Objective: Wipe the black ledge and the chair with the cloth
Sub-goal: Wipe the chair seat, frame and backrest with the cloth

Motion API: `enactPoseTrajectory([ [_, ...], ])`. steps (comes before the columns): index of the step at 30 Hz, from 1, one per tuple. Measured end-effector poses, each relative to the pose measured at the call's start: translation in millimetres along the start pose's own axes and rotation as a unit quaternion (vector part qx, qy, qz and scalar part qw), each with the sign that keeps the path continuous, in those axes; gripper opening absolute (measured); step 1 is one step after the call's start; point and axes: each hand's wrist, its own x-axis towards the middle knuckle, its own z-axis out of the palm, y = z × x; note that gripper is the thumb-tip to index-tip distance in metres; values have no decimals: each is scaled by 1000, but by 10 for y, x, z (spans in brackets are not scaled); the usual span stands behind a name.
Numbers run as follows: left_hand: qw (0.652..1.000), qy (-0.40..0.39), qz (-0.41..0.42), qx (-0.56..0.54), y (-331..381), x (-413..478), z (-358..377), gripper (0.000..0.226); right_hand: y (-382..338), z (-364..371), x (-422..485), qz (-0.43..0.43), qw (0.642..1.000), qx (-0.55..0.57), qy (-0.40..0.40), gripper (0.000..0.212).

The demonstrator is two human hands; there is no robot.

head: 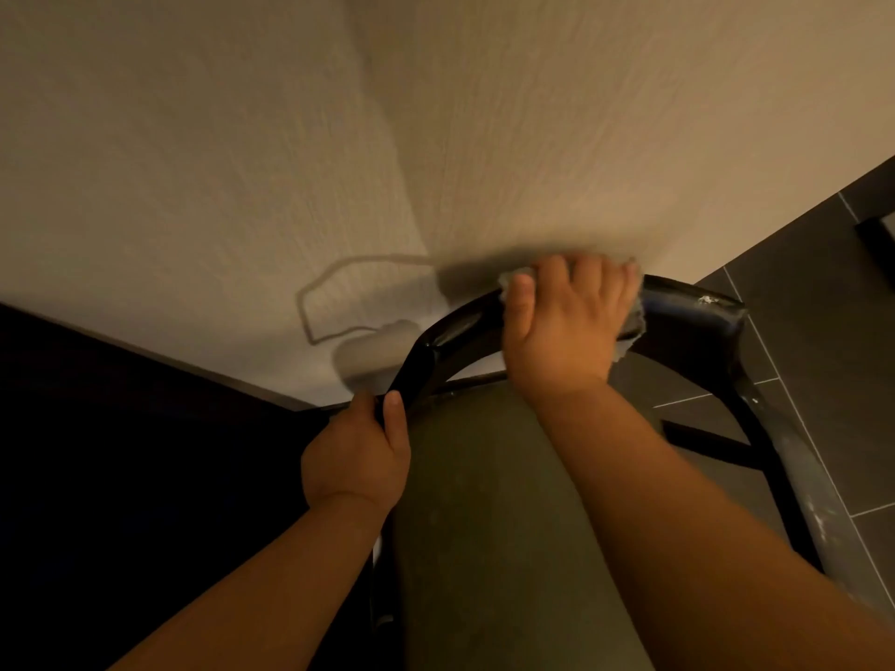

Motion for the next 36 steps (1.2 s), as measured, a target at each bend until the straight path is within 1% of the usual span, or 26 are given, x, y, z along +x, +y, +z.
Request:
enactPoseTrajectory([
  [1, 1000, 3, 0, -6, -5, -4, 5, 70, -110, 25, -50, -29, 1000, 8, 0, 57],
  [3, 1000, 5, 0, -10, -5, -6, 10, 70, -153, 48, -118, -117, 993, 11, 1, 40],
  [5, 1000, 5, 1, -7, 14, -5, -6, 68, -11, 31, -46, -179, 984, -9, -17, 33],
  [6, 1000, 6, 1, -8, 29, -8, -24, 66, 77, 20, 12, -191, 981, -24, -21, 33],
  [7, 1000, 8, 0, -8, 32, -13, -37, 65, 165, 7, 67, -181, 983, -38, -18, 34],
  [8, 1000, 10, 0, -7, 34, -13, -48, 65, 260, -12, 116, -150, 987, -52, -10, 35],
  [11, 1000, 11, -1, -5, 37, -22, -62, 66, 488, -71, 147, -14, 996, -91, 22, 42],
  [13, 1000, 14, 1, -4, 42, -22, -55, 65, 357, -59, 161, 57, 994, -93, 26, 45],
  [14, 1000, 16, 4, -3, 48, -24, -61, 65, 219, -42, 165, 79, 993, -83, 18, 47],
  [15, 1000, 13, 8, -4, 53, -29, -64, 65, 70, -25, 143, 82, 994, -72, 10, 46],
  [16, 1000, 12, 10, -7, 53, -33, -69, 66, -62, 15, 94, 61, 996, -60, 7, 44],
  [18, 1000, 13, 8, -13, 54, -39, -61, 66, -160, 66, -19, -39, 999, -29, 10, 38],
  [20, 1000, 16, 6, -11, 52, -30, -50, 68, 2, 29, -7, -142, 990, -25, -2, 37],
  [21, 1000, 16, 9, -7, 51, -20, -40, 70, 129, -1, 33, -172, 984, -43, -12, 38],
  [22, 1000, 14, 13, -4, 55, -13, -37, 71, 267, -34, 74, -171, 983, -66, -21, 41],
  [23, 1000, 14, 20, -3, 58, -6, -33, 72, 403, -70, 112, -133, 987, -90, -21, 46],
  [24, 999, 19, 31, -9, 63, -8, -34, 73, 524, -107, 146, -72, 991, -110, -14, 51],
  [26, 997, 37, 55, -45, 54, -42, -33, 70, 637, -145, 174, 28, 992, -126, 4, 56],
  [28, 990, 60, 79, -98, 69, -64, -16, 60, 582, -111, 172, 72, 990, -119, 9, 56],
  [30, 976, 71, 111, -172, 189, -82, -66, 59, 464, -78, 134, 61, 992, -106, 2, 53],
  [32, 962, 74, 143, -221, 501, -28, -230, 58, 453, -64, 68, 2, 995, -100, 5, 51],
  [34, 965, 86, 167, -185, 892, 140, -411, 49, 623, -127, 58, -70, 991, -111, -19, 52],
  [35, 967, 93, 182, -154, 1069, 251, -483, 44, 738, -177, 83, -95, 987, -127, -36, 53],
  [36, 968, 91, 201, -117, 1218, 352, -535, 40, 855, -238, 117, -99, 984, -141, -47, 55],
])
